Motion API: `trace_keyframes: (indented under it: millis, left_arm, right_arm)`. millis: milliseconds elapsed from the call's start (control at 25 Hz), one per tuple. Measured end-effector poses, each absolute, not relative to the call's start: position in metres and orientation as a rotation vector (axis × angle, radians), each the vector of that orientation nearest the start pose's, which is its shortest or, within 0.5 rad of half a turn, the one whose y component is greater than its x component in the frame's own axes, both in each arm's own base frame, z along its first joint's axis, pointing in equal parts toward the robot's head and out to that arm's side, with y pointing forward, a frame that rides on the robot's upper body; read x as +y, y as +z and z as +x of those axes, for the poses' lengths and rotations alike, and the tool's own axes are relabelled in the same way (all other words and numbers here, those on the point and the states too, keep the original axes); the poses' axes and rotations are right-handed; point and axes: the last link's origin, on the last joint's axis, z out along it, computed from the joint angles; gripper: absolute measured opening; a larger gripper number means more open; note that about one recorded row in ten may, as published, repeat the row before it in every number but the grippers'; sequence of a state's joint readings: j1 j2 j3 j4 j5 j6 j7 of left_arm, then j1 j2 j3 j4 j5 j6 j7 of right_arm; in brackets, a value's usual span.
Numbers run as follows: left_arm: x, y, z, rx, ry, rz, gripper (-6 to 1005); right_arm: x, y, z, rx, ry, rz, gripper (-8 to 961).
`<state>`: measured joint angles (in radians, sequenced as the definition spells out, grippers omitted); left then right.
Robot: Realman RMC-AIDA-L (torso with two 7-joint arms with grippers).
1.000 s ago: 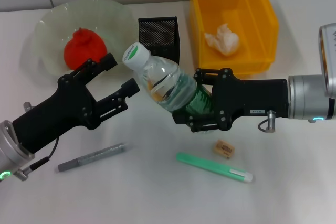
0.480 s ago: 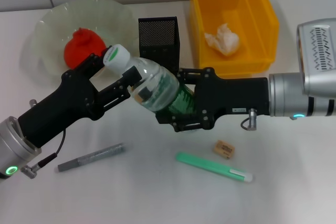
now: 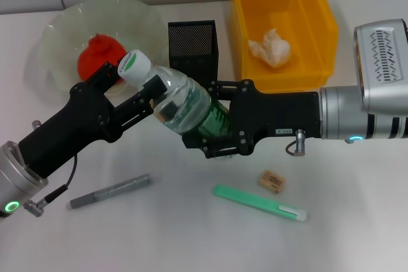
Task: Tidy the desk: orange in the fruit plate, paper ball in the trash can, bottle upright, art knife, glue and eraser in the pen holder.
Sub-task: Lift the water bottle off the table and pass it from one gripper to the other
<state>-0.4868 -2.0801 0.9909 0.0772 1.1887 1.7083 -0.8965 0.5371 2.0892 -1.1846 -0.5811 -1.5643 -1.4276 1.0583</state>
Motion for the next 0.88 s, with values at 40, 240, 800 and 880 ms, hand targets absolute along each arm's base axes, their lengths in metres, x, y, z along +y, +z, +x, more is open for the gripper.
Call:
trace_keyframes:
  millis: [40,240,800,880]
  left_arm:
    - [0.2777,-0.0391,-0.2485,-0.616,-1.439,-2.302,827]
    - [0.2776,-0.0386,-0.2483,-0.618,-1.447,-2.294,827]
    - [0.277,-0.0368,-0.2497,-0.672,-1.475,-2.269,827]
    - [0.2767,-0.0366,-0.2496,-0.672,-1.479,-2.267,827]
  right_arm:
    - [0.3254,-0.0554,0.2106,0.123,0.82,-2.825,796]
    - [0.3252,-0.058,0.2104,0.122,0.83,-2.824,797]
    - [0.3259,-0.0594,0.2081,0.108,0.875,-2.788,800]
    - [0.3265,-0.0604,0.2067,0.107,0.877,-2.793,801]
